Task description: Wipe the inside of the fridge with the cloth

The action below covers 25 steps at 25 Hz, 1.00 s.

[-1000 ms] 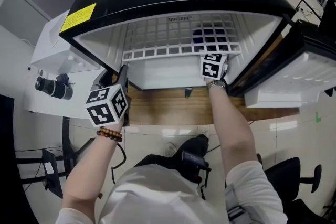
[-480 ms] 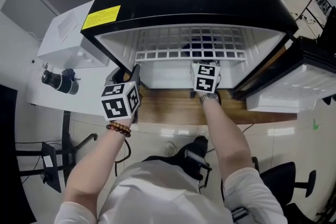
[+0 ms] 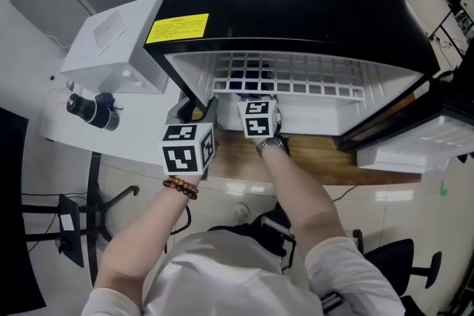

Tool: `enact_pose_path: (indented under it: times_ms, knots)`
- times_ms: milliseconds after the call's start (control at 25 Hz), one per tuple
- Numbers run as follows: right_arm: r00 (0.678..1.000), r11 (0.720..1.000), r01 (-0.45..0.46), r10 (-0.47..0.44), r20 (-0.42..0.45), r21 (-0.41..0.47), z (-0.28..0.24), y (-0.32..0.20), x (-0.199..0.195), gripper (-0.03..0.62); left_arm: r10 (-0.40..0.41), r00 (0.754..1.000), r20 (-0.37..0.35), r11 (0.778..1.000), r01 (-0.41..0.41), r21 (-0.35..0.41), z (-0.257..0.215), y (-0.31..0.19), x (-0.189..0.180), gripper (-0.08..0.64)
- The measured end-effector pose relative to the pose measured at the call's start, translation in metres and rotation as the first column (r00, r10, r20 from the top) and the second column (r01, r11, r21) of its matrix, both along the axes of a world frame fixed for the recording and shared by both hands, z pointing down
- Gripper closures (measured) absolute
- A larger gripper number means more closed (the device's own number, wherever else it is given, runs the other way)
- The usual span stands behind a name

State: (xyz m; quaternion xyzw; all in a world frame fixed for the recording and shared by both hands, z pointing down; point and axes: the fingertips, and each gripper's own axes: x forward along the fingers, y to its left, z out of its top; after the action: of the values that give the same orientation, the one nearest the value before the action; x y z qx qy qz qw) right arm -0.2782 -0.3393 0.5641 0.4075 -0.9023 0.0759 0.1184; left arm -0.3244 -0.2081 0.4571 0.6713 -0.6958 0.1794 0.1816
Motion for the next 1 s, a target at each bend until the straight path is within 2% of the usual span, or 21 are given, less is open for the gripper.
enact_pose_path:
  times_ms: [200,480,1000]
  knots:
    - [0.999,0.999,0.004,-0.006,-0.041,-0.050,0.023,0.004,-0.018,0.525,0.031,0.999,0.010,1.000,-0.031,0.004,0.000,0.001,0.001,0.399]
    - [0.997,0.994,-0.024,0.016,-0.080,-0.106,0.038,0.001,-0.021,0.525,0.041,0.999,0.020,0.999,-0.041,0.009,0.000,0.000,0.001,0.396]
    - [0.996,0.982,-0.075,0.064,-0.069,-0.176,0.040,-0.013,0.006,0.525,0.029,0.999,0.025,1.000,-0.029,0.002,0.000,0.000,0.000,0.396]
